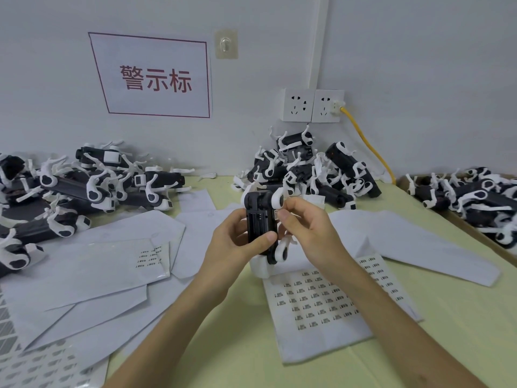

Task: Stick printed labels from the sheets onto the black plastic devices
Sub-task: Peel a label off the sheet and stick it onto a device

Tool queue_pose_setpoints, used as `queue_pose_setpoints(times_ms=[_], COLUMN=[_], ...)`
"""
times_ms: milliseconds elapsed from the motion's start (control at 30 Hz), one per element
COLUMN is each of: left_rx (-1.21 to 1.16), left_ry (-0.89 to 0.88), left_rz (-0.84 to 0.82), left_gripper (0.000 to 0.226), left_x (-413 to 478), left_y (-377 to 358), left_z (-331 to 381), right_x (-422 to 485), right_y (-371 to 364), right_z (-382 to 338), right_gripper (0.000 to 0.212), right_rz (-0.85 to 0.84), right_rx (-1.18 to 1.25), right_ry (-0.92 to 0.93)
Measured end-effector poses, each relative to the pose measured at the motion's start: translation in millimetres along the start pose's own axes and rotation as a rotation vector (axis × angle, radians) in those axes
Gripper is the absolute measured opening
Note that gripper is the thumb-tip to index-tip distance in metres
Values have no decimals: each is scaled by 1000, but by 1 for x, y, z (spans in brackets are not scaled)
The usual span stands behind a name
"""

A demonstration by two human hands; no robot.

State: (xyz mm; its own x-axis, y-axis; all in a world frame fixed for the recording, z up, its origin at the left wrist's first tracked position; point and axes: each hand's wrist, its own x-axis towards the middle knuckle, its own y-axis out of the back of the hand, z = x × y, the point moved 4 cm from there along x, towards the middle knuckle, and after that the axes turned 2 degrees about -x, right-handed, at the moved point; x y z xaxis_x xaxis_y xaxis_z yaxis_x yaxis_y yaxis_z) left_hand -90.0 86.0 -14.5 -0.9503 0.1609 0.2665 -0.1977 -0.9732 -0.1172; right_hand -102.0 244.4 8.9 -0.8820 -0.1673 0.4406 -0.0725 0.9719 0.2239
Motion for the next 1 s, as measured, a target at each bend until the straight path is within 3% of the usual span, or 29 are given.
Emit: queue_pose_setpoints(times_ms=[500, 767, 867, 1000], left_rx=[48, -94, -231, -372], left_ry=[-44, 63, 163, 264], left_rz=[2, -77, -83, -114], left_gripper=[40, 32, 35, 41], left_x=[0, 1, 2, 3], left_y=[1, 0, 4, 7], left_z=[-1, -3, -7, -10], right_x=[-1, 0, -3, -3], right_y=[-2, 1, 8, 23], right_z=[6, 5, 2, -3], right_gripper=[21, 45, 42, 15], right_rz=[79, 202, 314, 403], right_rx=[9, -8, 5, 46], right_ry=[-5, -4, 75, 111])
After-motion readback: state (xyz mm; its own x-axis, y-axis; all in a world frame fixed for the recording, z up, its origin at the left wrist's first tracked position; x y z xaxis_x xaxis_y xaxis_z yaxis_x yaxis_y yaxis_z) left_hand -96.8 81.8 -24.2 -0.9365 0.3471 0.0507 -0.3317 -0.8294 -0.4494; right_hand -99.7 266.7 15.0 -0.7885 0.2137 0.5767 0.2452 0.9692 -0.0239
